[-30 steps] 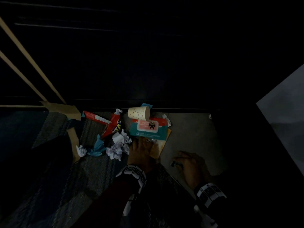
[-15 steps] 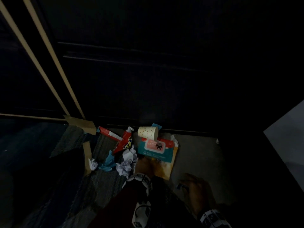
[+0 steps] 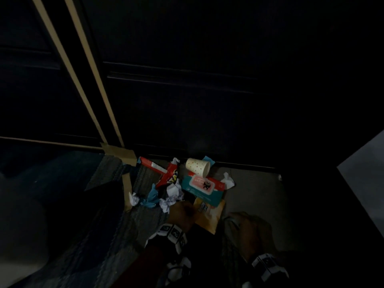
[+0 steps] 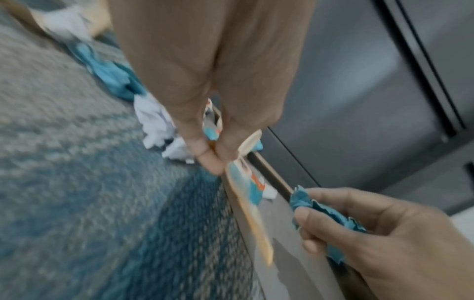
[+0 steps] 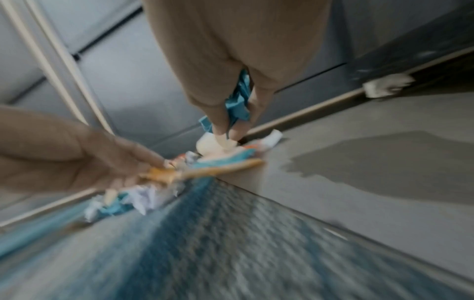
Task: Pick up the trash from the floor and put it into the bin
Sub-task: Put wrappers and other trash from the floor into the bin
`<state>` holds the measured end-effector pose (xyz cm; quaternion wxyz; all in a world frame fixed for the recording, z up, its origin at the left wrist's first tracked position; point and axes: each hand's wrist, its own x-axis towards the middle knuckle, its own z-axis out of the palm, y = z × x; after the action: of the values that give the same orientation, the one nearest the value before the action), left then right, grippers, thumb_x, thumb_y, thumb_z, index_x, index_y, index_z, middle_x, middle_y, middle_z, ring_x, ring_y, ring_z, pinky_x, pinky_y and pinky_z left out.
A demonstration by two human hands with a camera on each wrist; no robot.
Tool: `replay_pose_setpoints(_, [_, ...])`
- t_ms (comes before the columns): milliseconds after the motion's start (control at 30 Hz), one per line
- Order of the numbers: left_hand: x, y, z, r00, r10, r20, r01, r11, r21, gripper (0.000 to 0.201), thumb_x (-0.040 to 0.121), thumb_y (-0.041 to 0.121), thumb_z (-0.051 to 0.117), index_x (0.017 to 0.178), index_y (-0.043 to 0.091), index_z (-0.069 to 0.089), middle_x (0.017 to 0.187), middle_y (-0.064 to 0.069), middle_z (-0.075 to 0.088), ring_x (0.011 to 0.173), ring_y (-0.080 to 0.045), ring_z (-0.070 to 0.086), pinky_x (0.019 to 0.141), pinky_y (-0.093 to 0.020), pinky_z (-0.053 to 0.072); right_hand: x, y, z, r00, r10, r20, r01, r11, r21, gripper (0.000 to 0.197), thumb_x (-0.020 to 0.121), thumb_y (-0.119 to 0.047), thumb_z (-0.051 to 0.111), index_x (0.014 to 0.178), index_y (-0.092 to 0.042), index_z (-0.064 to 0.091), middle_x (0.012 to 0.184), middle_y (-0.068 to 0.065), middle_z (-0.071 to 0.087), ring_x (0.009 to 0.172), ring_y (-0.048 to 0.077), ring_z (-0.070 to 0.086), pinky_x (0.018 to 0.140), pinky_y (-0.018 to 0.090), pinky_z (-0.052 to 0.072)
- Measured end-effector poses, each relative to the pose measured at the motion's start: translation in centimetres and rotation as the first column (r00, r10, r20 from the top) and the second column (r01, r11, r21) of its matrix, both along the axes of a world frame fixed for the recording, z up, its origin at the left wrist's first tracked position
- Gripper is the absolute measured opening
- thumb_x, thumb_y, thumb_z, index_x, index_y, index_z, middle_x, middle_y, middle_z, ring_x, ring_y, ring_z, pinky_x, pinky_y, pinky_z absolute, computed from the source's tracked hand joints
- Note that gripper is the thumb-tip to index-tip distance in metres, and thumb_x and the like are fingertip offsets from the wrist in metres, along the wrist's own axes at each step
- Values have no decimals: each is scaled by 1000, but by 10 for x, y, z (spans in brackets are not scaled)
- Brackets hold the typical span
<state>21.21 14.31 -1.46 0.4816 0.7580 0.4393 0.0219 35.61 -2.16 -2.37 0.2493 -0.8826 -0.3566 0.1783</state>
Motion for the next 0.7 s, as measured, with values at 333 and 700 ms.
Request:
replay_pose_setpoints(333, [-37,22,13,999,-37,-26,37,999,17,18,84,11,60,85,4,77,85,-11,72,67,-19,59,67,-27,52,-22,44,23,992,113,-54,-102,978,182,26,91,-4,61,116,-9,67,119,13,63,112,27,58,92,27,43])
replay_pose_setpoints(700, [-122,57,126,996,-28,84,-9,909,416,25,78,5,58,87,21,75,90,4,67,82,-15,61,70,-23,46,-82,110,99,935,351,45,-344,870,354,28,83,-5,66,86,-25,47,83,-8,56,79,8,57,65,26,49])
